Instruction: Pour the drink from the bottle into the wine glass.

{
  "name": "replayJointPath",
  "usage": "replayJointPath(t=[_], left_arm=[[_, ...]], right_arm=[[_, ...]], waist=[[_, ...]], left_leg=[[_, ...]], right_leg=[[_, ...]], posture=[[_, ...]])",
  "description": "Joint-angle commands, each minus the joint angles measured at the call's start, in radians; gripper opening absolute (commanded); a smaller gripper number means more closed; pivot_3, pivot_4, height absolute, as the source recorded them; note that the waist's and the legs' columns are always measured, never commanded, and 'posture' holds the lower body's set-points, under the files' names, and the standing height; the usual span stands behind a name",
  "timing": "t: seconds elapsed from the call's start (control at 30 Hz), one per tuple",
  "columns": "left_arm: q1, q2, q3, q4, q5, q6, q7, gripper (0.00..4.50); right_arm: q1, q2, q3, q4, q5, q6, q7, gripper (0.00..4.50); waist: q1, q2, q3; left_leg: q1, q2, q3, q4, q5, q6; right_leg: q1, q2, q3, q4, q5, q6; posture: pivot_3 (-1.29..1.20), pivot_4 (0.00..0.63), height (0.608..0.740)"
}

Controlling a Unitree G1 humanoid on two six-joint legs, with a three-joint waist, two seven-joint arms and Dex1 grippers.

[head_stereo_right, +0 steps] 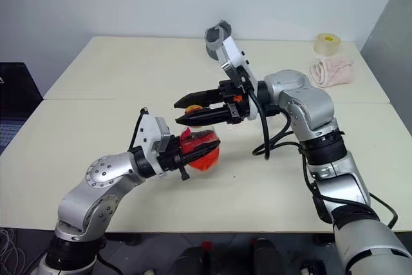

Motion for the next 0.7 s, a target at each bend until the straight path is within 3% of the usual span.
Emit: replayJointPath(t=[0.03,0.2,0.7], left_arm=[[-0.025,-0.006,0.005,-0.011,-0.010,-0.018,-0.005,1.26],[-0.043,-0.010,0.004,0.004,-0.008,-0.021,-0.001,1.26],[-0.091,-0.022,0.004,0.051,0.004,-0.036,-0.003,1.26]], right_arm=[[0.005,-0.010,-0.063,-0.038,0.008,-0.021,-0.041,2.62],[0.011,-0.002,-0.073,-0.046,-0.001,-0.033,-0.085,4.36],[0.063,-0.019,-0.084,-0.054,-0.050,-0.070,-0.190,4.44]], waist=[[0.000,0.000,0.000],[-0.001,0.000,0.000],[0.000,0.000,0.000]], left_leg=[[0.000,0.000,0.000,0.000,0.000,0.000],[0.000,0.000,0.001,0.000,0.000,0.000],[0.000,0.000,0.001,0.000,0.000,0.000]], right_leg=[[0.000,0.000,0.000,0.000,0.000,0.000],[0.000,0.000,0.000,0.000,0.000,0.000],[0.000,0.000,0.000,0.000,0.000,0.000]], posture=[[0.00,0.150,0.740],[0.00,0.150,0.740],[0.00,0.150,0.740]])
